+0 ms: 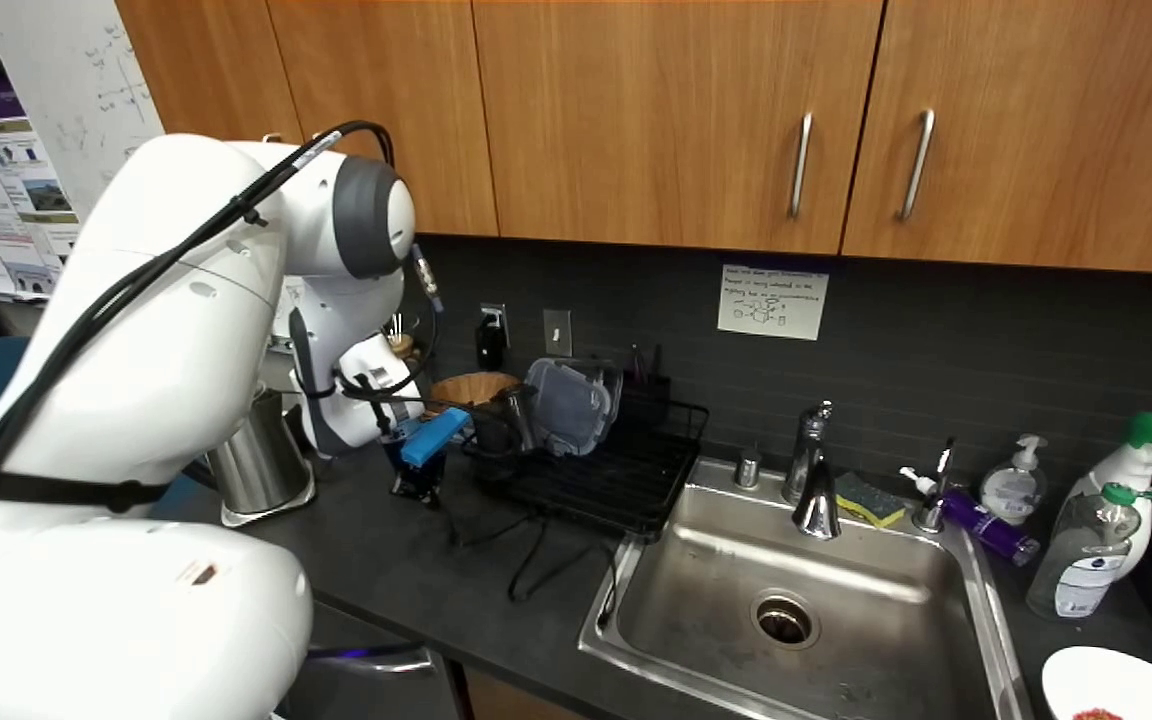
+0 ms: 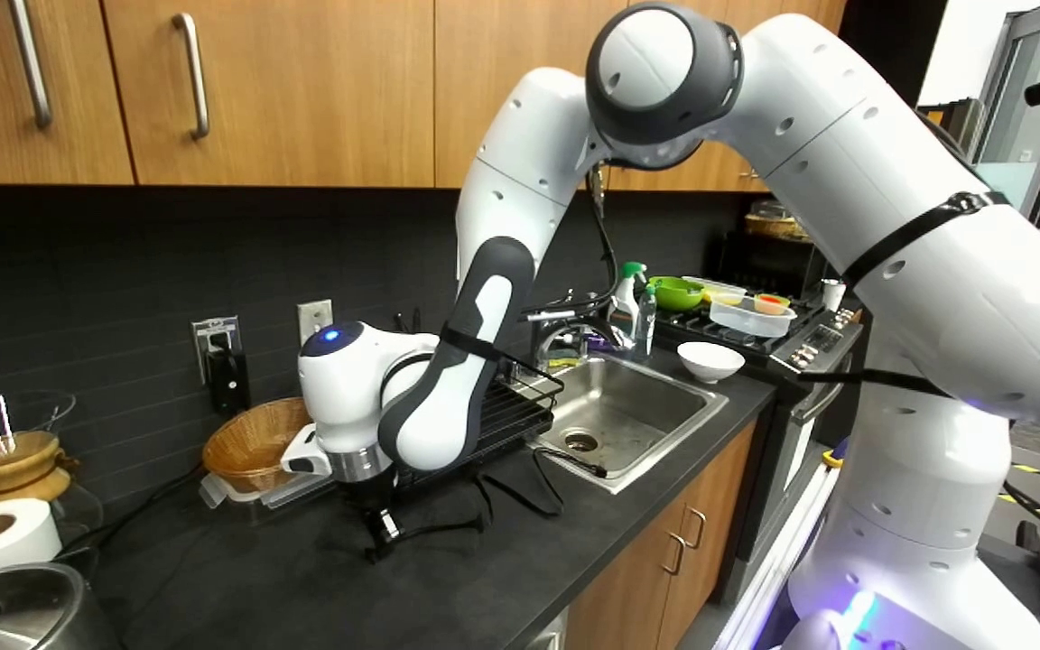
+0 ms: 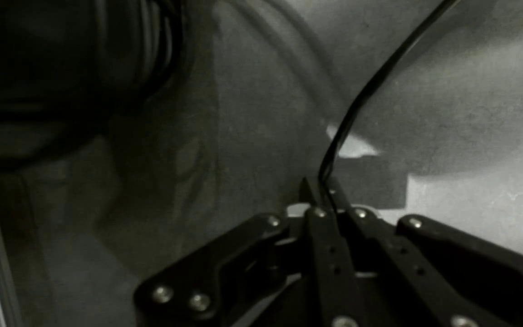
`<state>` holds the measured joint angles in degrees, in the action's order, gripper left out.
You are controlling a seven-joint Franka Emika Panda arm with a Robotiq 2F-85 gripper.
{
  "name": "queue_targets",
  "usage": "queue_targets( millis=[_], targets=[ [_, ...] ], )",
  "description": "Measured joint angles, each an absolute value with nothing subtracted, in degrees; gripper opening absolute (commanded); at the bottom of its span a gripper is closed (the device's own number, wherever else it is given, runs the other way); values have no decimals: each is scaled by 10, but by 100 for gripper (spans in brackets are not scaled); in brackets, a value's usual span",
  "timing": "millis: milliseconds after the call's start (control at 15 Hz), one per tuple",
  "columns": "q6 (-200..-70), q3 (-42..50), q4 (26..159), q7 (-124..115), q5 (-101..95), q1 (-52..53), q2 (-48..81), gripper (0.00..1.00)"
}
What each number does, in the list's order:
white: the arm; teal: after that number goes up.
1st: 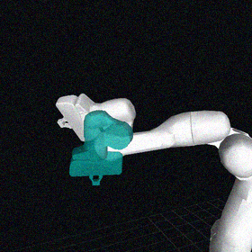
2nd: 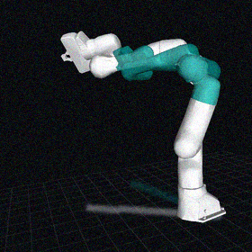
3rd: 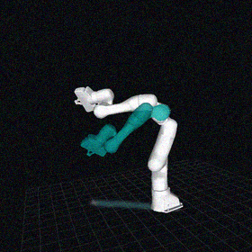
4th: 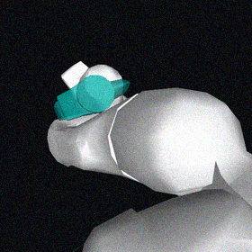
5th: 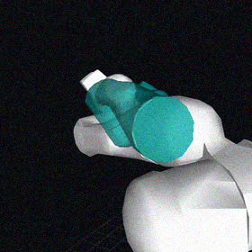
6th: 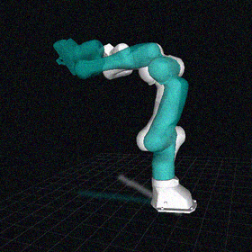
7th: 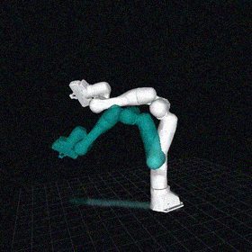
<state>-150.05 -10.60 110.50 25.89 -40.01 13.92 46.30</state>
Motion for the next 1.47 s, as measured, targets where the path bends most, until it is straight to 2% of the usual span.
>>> queue_targets(
  millis=[1467],
  targets=[
    [-1533,-139,1096,342,-401,147,479,1]
  ],
)
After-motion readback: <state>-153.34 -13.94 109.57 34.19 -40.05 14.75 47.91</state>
